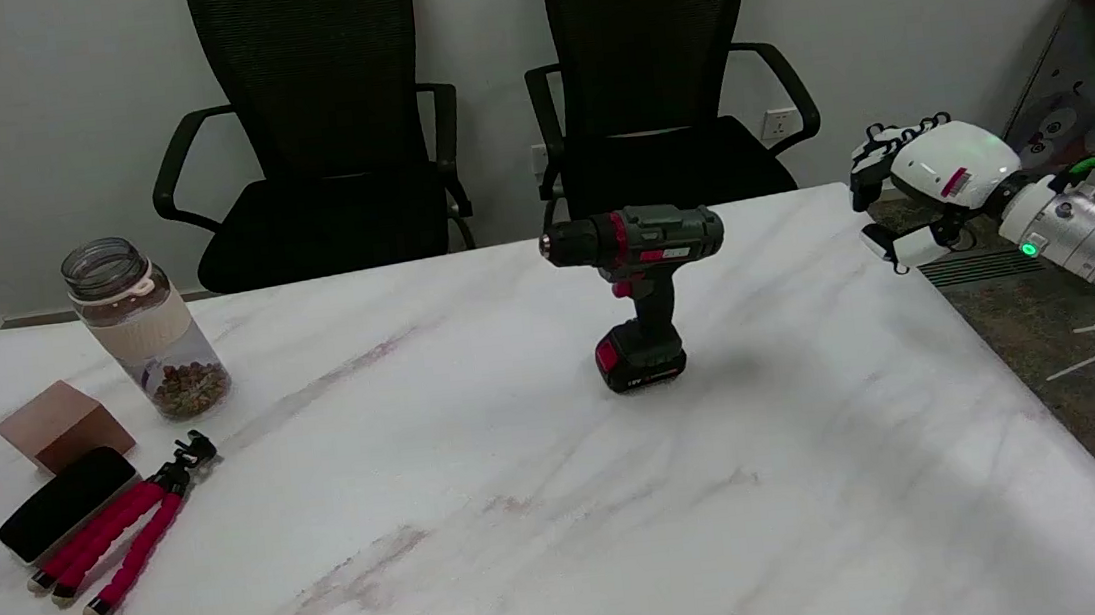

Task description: Pick up the power screwdriver.

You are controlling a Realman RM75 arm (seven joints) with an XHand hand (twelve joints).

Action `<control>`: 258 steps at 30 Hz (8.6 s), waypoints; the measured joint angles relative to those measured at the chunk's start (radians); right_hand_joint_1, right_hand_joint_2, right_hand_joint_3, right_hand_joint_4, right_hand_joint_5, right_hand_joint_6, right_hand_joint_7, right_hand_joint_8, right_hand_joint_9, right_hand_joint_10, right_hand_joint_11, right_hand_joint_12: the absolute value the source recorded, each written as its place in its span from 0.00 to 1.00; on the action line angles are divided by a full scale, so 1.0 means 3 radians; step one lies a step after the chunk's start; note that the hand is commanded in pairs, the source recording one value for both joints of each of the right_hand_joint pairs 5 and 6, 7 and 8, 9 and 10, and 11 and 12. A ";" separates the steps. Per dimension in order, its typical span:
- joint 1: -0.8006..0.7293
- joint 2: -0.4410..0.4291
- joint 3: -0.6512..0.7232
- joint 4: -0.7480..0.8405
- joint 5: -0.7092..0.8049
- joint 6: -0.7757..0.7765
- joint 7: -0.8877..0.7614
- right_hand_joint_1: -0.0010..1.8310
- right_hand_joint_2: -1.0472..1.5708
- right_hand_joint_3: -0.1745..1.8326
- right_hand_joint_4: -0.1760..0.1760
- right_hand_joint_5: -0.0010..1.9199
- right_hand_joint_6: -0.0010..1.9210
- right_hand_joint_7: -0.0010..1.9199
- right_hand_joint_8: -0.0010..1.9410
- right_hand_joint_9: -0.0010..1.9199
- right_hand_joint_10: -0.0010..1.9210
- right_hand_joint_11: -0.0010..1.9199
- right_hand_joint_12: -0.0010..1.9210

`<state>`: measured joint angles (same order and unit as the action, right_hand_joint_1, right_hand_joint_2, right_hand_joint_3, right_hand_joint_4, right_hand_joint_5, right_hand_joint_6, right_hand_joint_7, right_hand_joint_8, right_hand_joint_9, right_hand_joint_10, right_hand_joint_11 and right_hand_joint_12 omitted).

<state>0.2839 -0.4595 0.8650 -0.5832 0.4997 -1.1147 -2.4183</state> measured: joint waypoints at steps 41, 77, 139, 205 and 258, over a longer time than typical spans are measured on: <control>0.0164 0.0101 0.0010 -0.0347 -0.0464 0.0665 0.0068 0.51 0.64 0.57 0.26 0.48 0.48 0.48 0.47 0.26 0.26 0.32 0.32; 0.0039 0.0108 -0.0045 -0.0712 0.0232 0.0958 0.1302 0.47 0.29 0.59 0.77 0.21 0.21 0.21 0.20 0.24 0.24 0.31 0.31; -0.0115 -0.0749 -0.0332 -0.0689 0.0962 0.0731 0.2144 0.46 0.30 0.55 0.96 0.26 0.26 0.26 0.26 0.24 0.24 0.33 0.33; 0.0211 -0.1827 -0.0489 -0.0349 0.1167 0.0672 0.2308 0.47 0.29 0.55 1.00 0.27 0.27 0.27 0.27 0.20 0.20 0.26 0.26; 0.0273 -0.1948 -0.0568 -0.0371 0.1157 0.0625 0.2661 0.50 0.40 0.56 1.00 0.34 0.34 0.34 0.33 0.47 0.47 0.67 0.67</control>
<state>0.3656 -1.0439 0.6946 -0.6946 0.8468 -0.9272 -1.6199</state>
